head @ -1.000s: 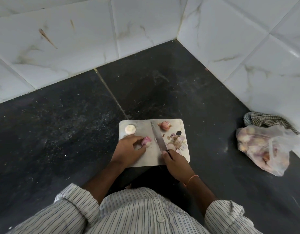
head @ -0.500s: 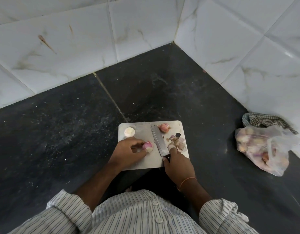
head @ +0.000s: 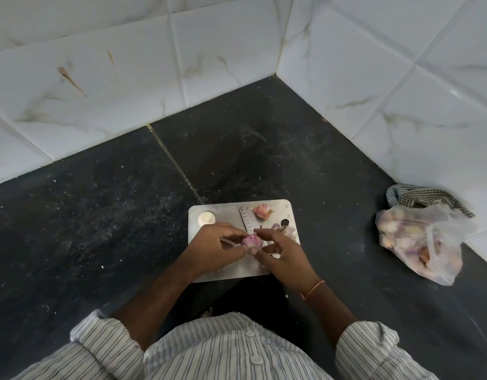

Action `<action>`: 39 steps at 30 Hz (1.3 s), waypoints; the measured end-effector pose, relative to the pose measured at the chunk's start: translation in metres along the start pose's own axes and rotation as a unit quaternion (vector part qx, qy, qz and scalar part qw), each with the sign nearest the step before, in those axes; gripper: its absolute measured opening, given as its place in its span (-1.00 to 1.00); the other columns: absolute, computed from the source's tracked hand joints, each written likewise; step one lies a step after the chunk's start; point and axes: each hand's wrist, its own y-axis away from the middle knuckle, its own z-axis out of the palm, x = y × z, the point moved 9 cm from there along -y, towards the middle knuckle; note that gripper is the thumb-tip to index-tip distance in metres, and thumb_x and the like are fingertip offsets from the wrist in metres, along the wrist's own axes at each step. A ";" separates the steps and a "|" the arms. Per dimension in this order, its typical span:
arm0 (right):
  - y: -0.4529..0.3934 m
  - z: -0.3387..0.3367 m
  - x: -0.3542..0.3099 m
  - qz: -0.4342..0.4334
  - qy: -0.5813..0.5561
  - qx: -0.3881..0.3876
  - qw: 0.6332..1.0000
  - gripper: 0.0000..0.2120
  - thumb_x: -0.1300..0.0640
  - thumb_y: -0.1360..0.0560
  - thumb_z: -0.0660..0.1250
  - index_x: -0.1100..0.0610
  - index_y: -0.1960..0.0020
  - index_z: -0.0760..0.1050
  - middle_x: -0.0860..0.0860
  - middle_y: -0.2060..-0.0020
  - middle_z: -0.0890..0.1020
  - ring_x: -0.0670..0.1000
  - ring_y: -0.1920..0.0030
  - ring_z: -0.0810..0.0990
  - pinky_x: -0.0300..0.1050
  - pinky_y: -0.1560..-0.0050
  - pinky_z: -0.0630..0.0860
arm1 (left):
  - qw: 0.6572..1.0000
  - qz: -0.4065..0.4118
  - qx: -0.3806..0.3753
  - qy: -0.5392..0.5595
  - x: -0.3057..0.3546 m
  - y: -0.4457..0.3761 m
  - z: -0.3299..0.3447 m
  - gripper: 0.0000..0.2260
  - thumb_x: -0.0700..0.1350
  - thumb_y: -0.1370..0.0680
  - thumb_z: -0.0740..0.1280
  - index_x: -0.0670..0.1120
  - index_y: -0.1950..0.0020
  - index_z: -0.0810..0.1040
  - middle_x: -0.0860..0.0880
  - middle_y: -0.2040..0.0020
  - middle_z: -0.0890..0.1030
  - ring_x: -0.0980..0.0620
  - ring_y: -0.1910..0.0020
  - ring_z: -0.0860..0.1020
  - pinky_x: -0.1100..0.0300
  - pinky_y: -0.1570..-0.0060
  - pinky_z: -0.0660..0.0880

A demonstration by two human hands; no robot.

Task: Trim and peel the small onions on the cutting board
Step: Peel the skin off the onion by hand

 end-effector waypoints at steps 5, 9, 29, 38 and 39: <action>-0.001 -0.003 -0.006 -0.013 -0.010 0.007 1.000 -0.81 0.03 -0.56 0.54 -0.13 -0.15 0.67 -0.30 -0.01 0.73 -0.06 0.07 0.71 -0.24 0.03 0.62 | 1.000 -0.014 0.003 0.002 0.015 -0.002 -0.002 -0.75 0.17 -0.49 0.45 0.16 -0.10 0.80 0.25 0.07 0.74 0.21 0.03 0.70 0.35 0.03 0.60; -0.001 -0.008 -0.011 -0.026 0.041 0.015 0.999 -0.81 -0.01 -0.54 0.56 -0.18 -0.12 0.65 -0.33 0.04 0.71 -0.17 0.06 0.69 -0.39 0.05 0.54 | 0.999 -0.012 -0.011 -0.049 0.024 -0.004 0.000 -0.60 0.29 -0.45 0.38 0.08 -0.09 0.80 0.25 0.12 0.74 0.23 0.10 0.70 0.25 0.05 0.66; -0.013 -0.027 -0.034 -0.078 0.127 -0.046 0.988 -0.77 -0.01 -0.56 0.53 -0.10 -0.20 0.68 -0.23 -0.02 0.70 -0.15 0.01 0.66 -0.35 0.02 0.54 | 0.997 -0.022 -0.055 -0.059 0.034 -0.015 -0.004 -0.56 0.31 -0.38 0.34 0.12 -0.05 0.81 0.30 0.16 0.74 0.23 0.20 0.70 0.28 0.17 0.63; -0.013 -0.026 -0.041 -0.101 0.162 -0.052 0.980 -0.77 0.02 -0.56 0.52 -0.09 -0.21 0.68 -0.25 0.03 0.66 -0.15 0.02 0.61 -0.40 0.03 0.47 | 0.998 -0.031 -0.050 -0.035 0.036 -0.015 -0.004 -0.66 0.23 -0.39 0.46 0.08 -0.02 0.81 0.24 0.16 0.76 0.26 0.20 0.70 0.36 0.22 0.57; -0.013 -0.026 -0.041 -0.100 0.162 -0.052 0.980 -0.77 0.02 -0.56 0.52 -0.09 -0.21 0.69 -0.25 0.03 0.65 -0.16 0.02 0.60 -0.40 0.03 0.47 | 0.998 -0.031 -0.050 -0.038 0.036 -0.015 -0.004 -0.68 0.21 -0.40 0.47 0.08 -0.02 0.82 0.23 0.17 0.76 0.27 0.20 0.70 0.37 0.22 0.56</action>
